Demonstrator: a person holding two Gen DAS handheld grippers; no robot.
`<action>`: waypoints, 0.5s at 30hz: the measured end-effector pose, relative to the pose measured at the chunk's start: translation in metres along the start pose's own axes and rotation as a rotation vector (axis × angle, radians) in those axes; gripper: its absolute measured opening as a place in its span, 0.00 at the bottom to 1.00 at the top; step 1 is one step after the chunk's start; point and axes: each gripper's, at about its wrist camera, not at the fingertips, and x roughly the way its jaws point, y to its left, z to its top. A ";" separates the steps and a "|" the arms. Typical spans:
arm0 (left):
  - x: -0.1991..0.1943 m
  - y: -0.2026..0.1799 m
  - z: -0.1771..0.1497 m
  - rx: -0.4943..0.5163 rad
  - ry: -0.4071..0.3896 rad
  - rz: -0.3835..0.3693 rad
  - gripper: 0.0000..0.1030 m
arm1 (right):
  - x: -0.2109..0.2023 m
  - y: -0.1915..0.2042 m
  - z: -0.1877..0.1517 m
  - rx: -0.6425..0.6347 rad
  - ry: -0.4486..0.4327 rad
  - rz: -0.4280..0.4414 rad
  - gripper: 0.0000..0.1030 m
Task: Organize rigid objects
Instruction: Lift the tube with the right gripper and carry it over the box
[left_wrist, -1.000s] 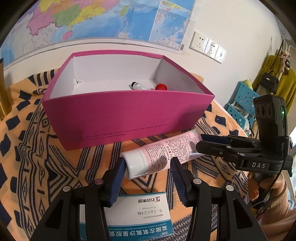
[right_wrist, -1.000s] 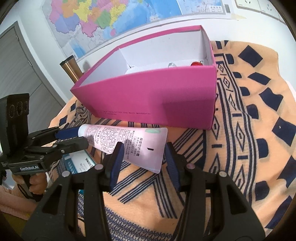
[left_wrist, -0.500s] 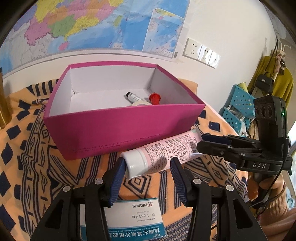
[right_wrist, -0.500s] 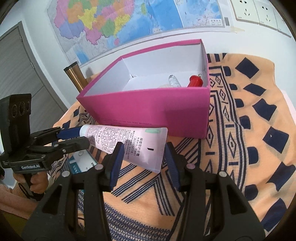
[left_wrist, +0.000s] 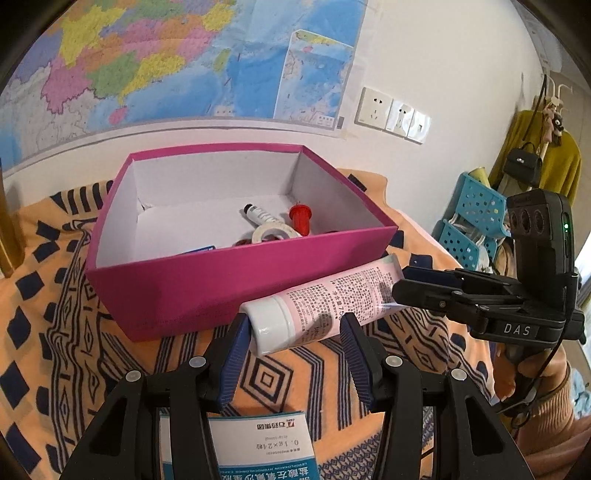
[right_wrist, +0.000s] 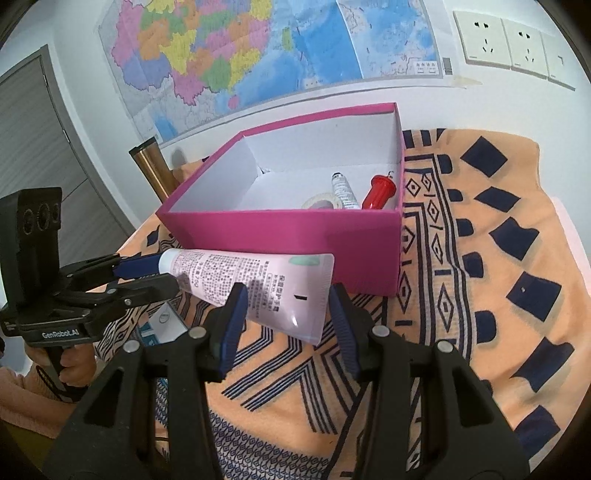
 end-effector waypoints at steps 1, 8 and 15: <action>0.000 0.000 0.001 0.002 -0.002 0.001 0.49 | -0.001 0.000 0.000 0.000 -0.002 0.000 0.47; -0.002 -0.002 0.003 0.008 -0.016 0.004 0.49 | -0.004 0.000 0.001 -0.008 -0.014 -0.003 0.47; -0.002 -0.002 0.005 0.011 -0.025 0.005 0.49 | -0.005 0.000 0.003 -0.011 -0.022 -0.004 0.47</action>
